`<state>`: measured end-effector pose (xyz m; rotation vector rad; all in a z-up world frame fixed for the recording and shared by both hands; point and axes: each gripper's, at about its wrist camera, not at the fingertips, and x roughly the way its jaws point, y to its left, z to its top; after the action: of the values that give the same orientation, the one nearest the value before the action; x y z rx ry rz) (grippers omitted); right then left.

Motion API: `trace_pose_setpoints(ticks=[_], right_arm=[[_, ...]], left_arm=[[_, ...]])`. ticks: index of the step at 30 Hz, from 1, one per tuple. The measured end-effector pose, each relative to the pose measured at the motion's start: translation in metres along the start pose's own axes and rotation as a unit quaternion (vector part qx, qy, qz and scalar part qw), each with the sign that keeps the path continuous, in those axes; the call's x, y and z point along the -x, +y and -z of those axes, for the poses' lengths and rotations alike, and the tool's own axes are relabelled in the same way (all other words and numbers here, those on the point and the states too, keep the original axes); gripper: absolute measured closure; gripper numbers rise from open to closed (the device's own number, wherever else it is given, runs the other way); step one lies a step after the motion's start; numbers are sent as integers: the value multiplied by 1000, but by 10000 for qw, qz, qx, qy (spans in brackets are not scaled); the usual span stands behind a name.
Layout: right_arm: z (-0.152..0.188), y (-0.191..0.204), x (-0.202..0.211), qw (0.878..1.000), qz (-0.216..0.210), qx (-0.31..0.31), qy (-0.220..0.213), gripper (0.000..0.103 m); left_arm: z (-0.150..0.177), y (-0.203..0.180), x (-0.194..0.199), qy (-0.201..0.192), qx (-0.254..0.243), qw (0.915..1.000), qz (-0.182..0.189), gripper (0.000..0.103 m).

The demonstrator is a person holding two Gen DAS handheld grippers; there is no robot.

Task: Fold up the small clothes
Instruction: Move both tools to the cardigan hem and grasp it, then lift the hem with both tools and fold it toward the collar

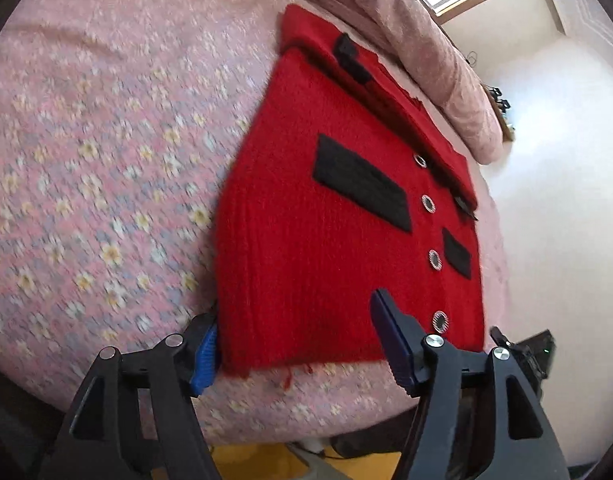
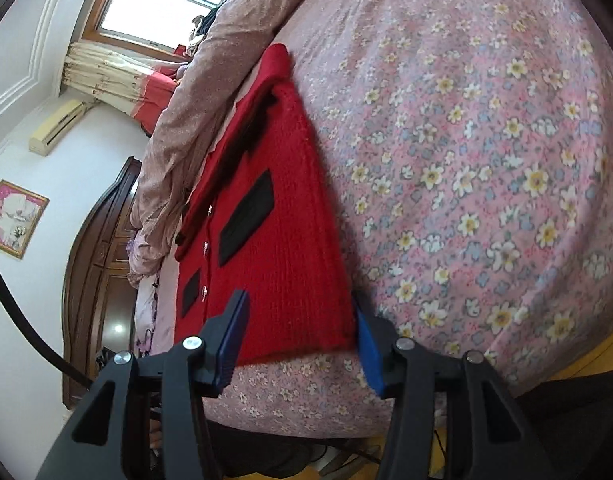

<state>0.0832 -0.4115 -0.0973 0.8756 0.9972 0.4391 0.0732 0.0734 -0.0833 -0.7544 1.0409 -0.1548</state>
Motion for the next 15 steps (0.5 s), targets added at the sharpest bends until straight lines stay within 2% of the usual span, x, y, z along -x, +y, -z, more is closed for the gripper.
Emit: trace_pose_setpoints(ticks=[4,8,10,12,15], right_arm=[[0,-6,3,9999,-8,-110,-17,50],[-3,0,-1,9999,22,-104,-30,50],[-4,0,0,9999,-2,-127,-38,50],[-4,-1,0,9999,-13,-130,-40,50],[-5,-2,0,9999,3,-163,-35,50]], left_arm=[[-1,6,2,-35,153,9998,75,42],[-5,20,7,-95,594,9975,360,42],[-5,23,9,-113,669,9973,264,53],[-5,26,10,-147,661,9977,-1,81],[-5,31,11,-165,758,9970,-49,88]])
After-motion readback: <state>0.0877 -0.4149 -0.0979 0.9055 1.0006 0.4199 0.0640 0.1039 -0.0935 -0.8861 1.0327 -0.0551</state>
